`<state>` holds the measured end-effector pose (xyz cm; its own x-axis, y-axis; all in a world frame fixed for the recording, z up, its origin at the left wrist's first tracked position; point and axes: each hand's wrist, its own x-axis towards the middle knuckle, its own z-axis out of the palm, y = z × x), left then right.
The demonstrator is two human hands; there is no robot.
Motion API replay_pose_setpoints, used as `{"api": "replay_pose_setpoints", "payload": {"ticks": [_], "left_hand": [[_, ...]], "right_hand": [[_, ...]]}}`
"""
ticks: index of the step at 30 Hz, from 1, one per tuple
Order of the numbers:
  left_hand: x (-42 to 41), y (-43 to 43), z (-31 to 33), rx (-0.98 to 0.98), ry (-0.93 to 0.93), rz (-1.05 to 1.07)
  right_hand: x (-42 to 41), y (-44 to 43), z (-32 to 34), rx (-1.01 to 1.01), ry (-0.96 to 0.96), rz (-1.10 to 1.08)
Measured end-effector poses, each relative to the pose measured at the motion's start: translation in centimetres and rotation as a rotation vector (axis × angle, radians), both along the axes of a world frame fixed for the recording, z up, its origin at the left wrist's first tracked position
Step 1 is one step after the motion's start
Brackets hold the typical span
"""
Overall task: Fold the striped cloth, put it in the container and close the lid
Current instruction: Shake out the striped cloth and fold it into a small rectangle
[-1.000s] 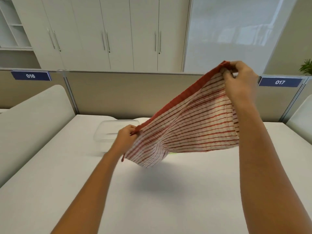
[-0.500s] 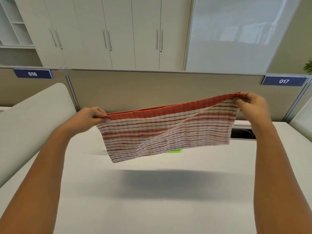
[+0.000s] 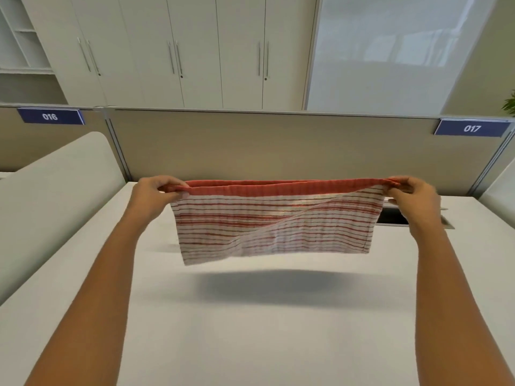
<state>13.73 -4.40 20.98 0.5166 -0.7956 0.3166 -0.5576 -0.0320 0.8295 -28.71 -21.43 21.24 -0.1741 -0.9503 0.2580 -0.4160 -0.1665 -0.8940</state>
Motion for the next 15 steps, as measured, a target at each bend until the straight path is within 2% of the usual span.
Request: {"api": "replay_pose_setpoints", "payload": {"ticks": [3, 5, 7, 10, 12, 15], "left_hand": [[-0.9, 1.5, -0.8, -0.125, 0.111, -0.035], [-1.1, 3.2, -2.5, -0.052, 0.144, -0.184], [-1.3, 4.7, -4.9, 0.250, 0.107, -0.357], [-1.4, 5.8, -9.2, 0.712, -0.006, -0.520], [-1.9, 6.2, -11.7, 0.879, -0.046, -0.556], [-2.6, 6.8, -14.0, 1.032, -0.068, -0.611]], "right_hand": [[-2.1, 0.4, -2.3, -0.087, -0.126, 0.000], [-4.0, 1.1, -5.1, 0.004, -0.119, 0.056], [-5.9, 2.2, -8.3, 0.182, -0.036, 0.149], [-7.8, 4.0, -12.5, 0.534, 0.194, 0.323], [-7.8, 5.2, -14.3, 0.735, 0.325, 0.376], [-7.6, 6.1, -15.3, 0.866, 0.418, 0.415]]}}
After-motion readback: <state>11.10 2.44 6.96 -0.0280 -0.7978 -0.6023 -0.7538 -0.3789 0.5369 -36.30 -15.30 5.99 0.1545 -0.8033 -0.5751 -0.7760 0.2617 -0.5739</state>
